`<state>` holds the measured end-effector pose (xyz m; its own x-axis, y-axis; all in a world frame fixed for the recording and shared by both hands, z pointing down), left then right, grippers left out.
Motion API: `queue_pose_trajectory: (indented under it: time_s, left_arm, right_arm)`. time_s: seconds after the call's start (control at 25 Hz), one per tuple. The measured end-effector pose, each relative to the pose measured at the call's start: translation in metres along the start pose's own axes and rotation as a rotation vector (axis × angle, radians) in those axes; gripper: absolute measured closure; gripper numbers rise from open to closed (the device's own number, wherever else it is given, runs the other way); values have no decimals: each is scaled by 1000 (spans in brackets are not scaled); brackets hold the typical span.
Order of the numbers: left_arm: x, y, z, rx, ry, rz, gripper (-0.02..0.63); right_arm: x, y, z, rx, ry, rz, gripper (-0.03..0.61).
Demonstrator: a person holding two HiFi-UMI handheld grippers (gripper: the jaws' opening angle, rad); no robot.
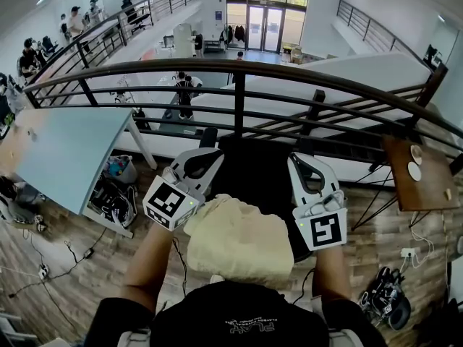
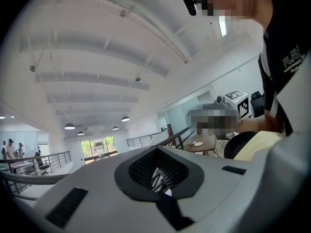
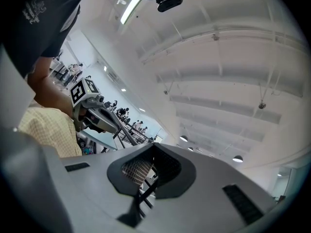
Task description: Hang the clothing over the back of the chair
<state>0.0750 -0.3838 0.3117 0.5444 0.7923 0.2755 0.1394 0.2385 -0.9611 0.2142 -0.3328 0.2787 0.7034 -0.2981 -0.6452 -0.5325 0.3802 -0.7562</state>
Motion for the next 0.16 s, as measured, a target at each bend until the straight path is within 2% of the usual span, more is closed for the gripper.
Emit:
queue_pose_trajectory:
  time_s: [0.16]
  left_arm:
    - [3, 0, 0, -1, 11, -9, 601]
  right_arm:
    - [1, -2, 4, -5, 1, 1, 560]
Point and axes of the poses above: the fingertips, and each gripper's own axes: z backward along the fingers, x to its right, y out of its top, the point moved 1 cm from there along z, backward along the fingers, and after that the axes turned 1 degree about -x, right-handed, at the moved point
